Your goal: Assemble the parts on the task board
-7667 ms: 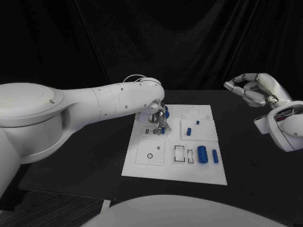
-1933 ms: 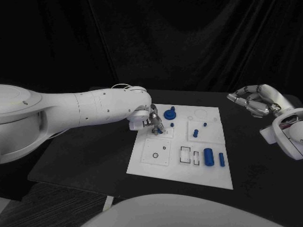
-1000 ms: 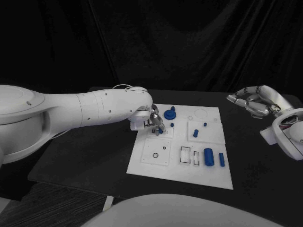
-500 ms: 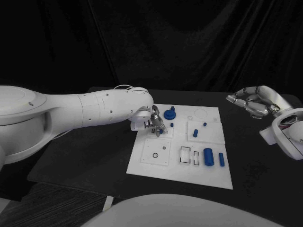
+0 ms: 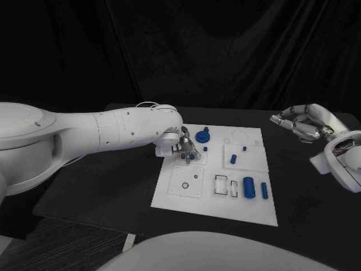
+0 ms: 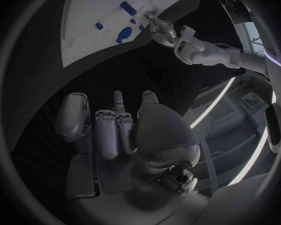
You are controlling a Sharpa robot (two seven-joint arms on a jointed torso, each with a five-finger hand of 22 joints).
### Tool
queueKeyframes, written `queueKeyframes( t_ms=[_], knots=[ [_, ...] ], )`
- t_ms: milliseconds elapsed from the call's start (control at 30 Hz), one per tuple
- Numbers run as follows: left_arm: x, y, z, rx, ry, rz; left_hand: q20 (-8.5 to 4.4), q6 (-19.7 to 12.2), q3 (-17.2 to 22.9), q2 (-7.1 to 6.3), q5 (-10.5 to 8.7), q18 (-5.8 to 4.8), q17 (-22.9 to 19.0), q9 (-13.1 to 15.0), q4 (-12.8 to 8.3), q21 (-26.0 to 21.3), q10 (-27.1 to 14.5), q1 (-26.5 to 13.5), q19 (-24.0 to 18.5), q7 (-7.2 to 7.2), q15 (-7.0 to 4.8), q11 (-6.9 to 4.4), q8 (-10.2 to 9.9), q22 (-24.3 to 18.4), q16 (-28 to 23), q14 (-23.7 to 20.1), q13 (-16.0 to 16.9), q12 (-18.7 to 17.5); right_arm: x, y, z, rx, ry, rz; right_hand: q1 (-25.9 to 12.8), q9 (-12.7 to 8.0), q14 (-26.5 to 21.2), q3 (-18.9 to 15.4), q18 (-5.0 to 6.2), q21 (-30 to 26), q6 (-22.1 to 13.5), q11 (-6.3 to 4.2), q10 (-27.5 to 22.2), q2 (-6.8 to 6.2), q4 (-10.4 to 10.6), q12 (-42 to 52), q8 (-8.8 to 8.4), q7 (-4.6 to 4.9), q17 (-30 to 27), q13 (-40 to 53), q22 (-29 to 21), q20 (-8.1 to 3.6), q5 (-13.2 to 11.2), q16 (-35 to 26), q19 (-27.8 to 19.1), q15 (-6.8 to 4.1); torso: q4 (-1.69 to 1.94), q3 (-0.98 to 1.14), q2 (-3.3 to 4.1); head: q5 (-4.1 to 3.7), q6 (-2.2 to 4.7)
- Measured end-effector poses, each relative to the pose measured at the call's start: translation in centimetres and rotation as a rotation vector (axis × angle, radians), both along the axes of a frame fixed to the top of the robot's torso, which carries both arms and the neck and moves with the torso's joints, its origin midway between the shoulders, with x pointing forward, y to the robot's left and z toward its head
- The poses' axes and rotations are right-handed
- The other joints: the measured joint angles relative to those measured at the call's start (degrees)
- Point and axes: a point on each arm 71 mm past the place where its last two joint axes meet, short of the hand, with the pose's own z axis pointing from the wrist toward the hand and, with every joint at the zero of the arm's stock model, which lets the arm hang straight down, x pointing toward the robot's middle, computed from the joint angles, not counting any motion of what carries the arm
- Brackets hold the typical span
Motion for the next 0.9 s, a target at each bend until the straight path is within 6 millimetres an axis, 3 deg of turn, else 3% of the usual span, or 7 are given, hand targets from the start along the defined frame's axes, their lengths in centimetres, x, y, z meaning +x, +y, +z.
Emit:
queueKeyframes(
  t_ms=[233,500,533,600,700,800,900],
  knots=[
    [-0.6,0.6,0.1,0.012,-0.011,-0.015,-0.03,-1.64,-5.30,-1.16,-0.02,0.00,0.00,3.01,3.70,0.00,-0.17,-2.25,0.02,-0.41,-0.02,-0.17,2.97,0.00,0.00,0.00,0.00,0.00,0.0,-0.3,0.0,-0.002,0.002,-0.005,0.00,0.00,0.00,0.00,0.00,0.00,0.00,0.00,0.00,0.00,0.00,0.00,0.00,0.00,0.00,0.00,0.00,0.00,0.00,0.00,0.00,0.00,0.00,0.00,-0.01,0.03,0.00],
    [-0.1,2.1,3.4,0.016,-0.135,-0.013,-0.12,-1.57,-9.43,-3.47,-0.02,0.00,0.00,5.45,3.86,0.61,-0.23,-4.62,0.03,-1.47,-0.53,-0.29,5.90,0.00,0.00,0.49,0.00,0.00,-0.1,-0.5,0.0,-0.004,0.003,-0.011,0.00,-0.03,0.00,0.00,0.00,0.00,0.00,0.00,0.00,0.00,0.00,0.00,0.00,0.00,0.00,0.00,0.00,0.00,0.00,0.00,0.00,0.00,-0.01,-0.01,-0.01,-0.07,0.00],
    [0.1,2.3,4.0,0.016,-0.161,-0.011,-1.10,-1.40,-9.51,-3.49,-0.02,-0.01,0.00,6.02,3.80,1.01,0.11,-5.67,-0.15,-1.64,-0.53,-0.62,6.40,0.00,0.00,0.49,0.00,0.00,-0.1,-0.5,0.0,-0.004,0.003,-0.011,0.00,-0.04,0.00,0.00,0.00,0.00,0.00,0.00,0.00,0.00,0.00,0.00,0.00,0.00,0.00,0.00,0.00,0.00,0.00,0.00,0.00,0.00,0.00,-0.02,-0.01,-0.07,0.00],
    [0.5,2.7,5.1,0.017,-0.215,-0.006,-1.34,-1.39,-13.99,-3.28,-0.02,-0.01,0.00,7.06,4.03,1.06,-0.14,-5.86,0.12,-1.66,-1.35,-1.19,7.63,0.00,0.00,-0.34,0.00,0.00,0.0,-0.6,0.0,-0.004,0.003,-0.011,0.00,-0.04,0.00,0.00,0.00,0.00,0.00,0.00,0.00,0.00,0.00,0.00,0.00,0.00,0.00,0.00,0.00,0.00,-0.01,0.00,0.00,0.00,0.00,-0.03,-0.02,-0.13,0.00],
    [1.3,3.4,7.1,0.020,-0.299,0.001,-1.35,-1.00,-13.98,-3.20,-0.02,-0.01,0.00,7.84,4.01,1.50,-0.33,-5.79,0.12,-2.05,-1.34,-1.38,8.07,0.00,0.00,-0.30,0.00,0.00,0.0,-0.6,-0.1,-0.005,0.003,-0.012,-0.01,-0.05,0.00,0.00,0.00,0.00,0.00,0.00,0.00,0.00,0.00,0.00,0.00,0.00,0.00,0.00,0.00,0.00,-0.01,0.00,0.00,0.00,-0.01,-0.03,-0.09,-0.18,0.00],
    [2.1,3.9,8.9,0.026,-0.364,0.007,-1.36,-1.02,-13.98,0.32,-0.02,-0.01,0.00,10.30,4.00,1.72,-0.30,-1.04,0.12,-2.06,-1.44,-1.37,10.30,0.00,0.00,-0.21,0.00,0.00,0.0,-0.6,-0.1,-0.006,0.003,-0.013,-0.01,-0.05,0.00,0.00,0.00,-0.01,0.00,0.00,0.00,0.00,0.00,0.00,0.00,0.00,0.00,0.00,0.00,0.00,-0.01,0.00,0.00,0.00,-0.01,-0.02,-0.12,-0.05,0.00],
    [2.8,4.3,9.6,0.034,-0.398,0.013,-1.37,-1.71,-13.98,0.90,-0.02,-0.01,0.00,12.71,4.01,1.72,-0.16,0.29,0.12,-2.77,-1.74,-1.52,12.08,0.00,0.00,0.10,0.00,0.00,0.1,-0.6,-0.1,-0.006,0.004,-0.013,-0.01,-0.06,0.00,0.00,0.00,-0.01,0.00,0.00,0.00,0.00,0.00,0.00,0.00,0.00,0.00,0.00,0.00,0.00,-0.01,0.00,0.00,0.00,-0.01,-0.03,-0.12,0.13,0.00]
  ],
)
